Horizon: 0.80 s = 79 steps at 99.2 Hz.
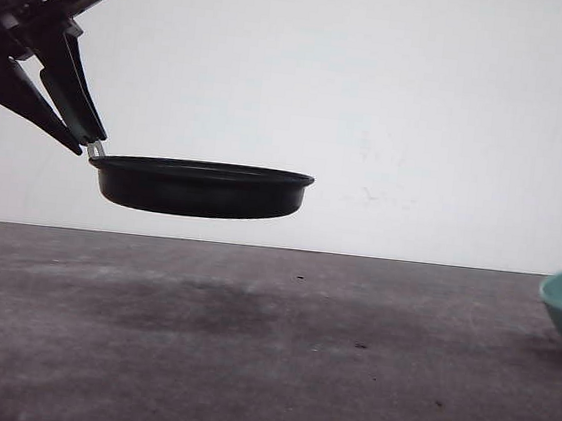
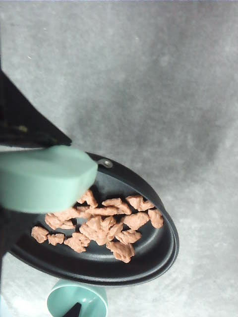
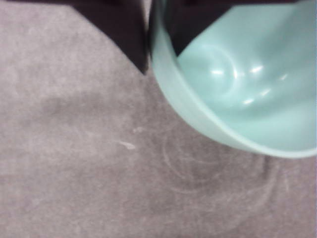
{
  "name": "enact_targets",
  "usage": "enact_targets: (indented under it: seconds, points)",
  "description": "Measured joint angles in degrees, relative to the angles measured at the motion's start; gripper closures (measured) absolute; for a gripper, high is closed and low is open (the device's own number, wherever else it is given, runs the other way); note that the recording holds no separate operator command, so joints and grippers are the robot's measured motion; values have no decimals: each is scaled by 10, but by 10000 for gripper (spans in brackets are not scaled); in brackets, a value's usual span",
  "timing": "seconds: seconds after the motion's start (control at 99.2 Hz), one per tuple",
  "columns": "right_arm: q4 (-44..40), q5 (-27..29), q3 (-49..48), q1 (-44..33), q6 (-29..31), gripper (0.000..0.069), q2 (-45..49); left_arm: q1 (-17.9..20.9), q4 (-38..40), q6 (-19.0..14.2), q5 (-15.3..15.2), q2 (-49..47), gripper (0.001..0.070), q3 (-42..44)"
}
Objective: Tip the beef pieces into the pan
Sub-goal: 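Move the emptied bowl back with the right gripper, holding the pan level, then lower the pan onto the table and open the left gripper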
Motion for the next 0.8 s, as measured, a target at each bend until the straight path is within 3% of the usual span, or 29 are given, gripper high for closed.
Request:
enact_targets:
  seconds: [0.111, 0.181, 0.272, 0.444, 0.504, 0.615, 0.655, 0.716, 0.797]
  points:
    - [0, 0, 0, 0, -1, 265, 0, 0, -14, 9, 0, 0, 650, 0]
    - [0, 0, 0, 0, -1, 150, -2, 0, -17, 16, 0, 0, 650, 0]
    - [-4, -1, 5, 0, 0, 101, -18, 0, -16, 19, -2, 0, 650, 0]
    - [-21, -19, 71, 14, 32, 89, -110, 0, -5, 27, -28, 1, 650, 0]
    - [-13, -34, 95, 36, 52, 154, -161, 0, 6, 29, -38, 5, 650, 0]
    - [16, -42, 111, 102, 61, 480, -262, 0, 19, 31, -42, 26, 650, 0]
    - [18, -42, 111, 130, 63, 569, -297, 0, 21, 31, -43, 36, 650, 0]
    - [9, -37, 111, 171, 65, 636, -344, 0, 24, 33, -43, 51, 650, 0]
    - [-21, -16, 111, 215, 66, 668, -397, 0, 31, 40, -47, 66, 650, 0]
